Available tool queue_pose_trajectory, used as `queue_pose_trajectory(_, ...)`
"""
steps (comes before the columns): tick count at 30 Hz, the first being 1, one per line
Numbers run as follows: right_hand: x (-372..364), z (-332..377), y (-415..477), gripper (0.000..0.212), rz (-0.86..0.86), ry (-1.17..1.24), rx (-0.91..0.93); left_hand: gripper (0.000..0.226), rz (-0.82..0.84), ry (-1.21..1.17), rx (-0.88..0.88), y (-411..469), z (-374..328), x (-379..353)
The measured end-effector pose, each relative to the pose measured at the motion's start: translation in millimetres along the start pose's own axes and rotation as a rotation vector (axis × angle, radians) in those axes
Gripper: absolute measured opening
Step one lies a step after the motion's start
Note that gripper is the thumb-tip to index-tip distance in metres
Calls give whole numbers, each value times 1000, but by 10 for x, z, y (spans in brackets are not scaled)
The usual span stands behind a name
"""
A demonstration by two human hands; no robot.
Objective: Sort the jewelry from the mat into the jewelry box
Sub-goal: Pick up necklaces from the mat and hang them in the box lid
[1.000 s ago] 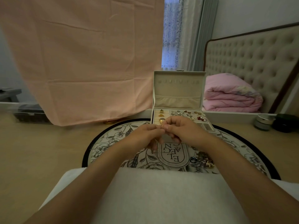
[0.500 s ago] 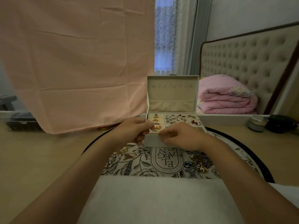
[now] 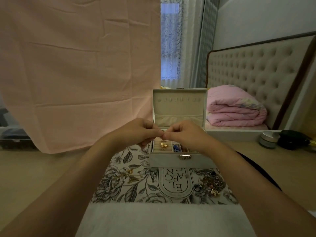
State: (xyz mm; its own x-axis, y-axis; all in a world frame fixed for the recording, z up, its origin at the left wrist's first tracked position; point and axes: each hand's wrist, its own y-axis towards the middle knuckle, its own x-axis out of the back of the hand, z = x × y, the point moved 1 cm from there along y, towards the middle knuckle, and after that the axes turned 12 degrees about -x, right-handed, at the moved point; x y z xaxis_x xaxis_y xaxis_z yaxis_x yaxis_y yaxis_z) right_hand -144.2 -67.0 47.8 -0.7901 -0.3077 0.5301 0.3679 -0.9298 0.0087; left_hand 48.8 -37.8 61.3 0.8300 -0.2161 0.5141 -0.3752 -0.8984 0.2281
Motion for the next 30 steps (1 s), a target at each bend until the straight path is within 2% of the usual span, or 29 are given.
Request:
queue_pose_trajectory(4, 202, 218, 226, 16, -83, -13, 45, 20, -100, -63, -8, 156, -30, 248)
queue_pose_trajectory(8, 346, 327, 580, 13, -215, -26, 61, 14, -298, -62, -56, 451, 3, 364)
queue_pose_trajectory(12, 418, 326, 966, 19, -410, -53, 62, 18, -505, -14, -91, 832, 172, 401)
queue_pose_trajectory(18, 366, 220, 1504, 34, -615, -250, 35, 18, -730, 282, -136, 1356, 510, 432)
queue_pose_trajectory(21, 312, 145, 1718, 41, -684, -303, -4, 21, -767, 331, -113, 1525, 628, 449)
queue_pose_trajectory(26, 224, 106, 1953, 48, -746, -293, -13, 41, -829, 323, -9, 1705, 751, 474)
queue_pose_trajectory(30, 161, 60, 2019, 48, -747, -263, -77, 45, -762, 330, 101, 1723, 781, 446)
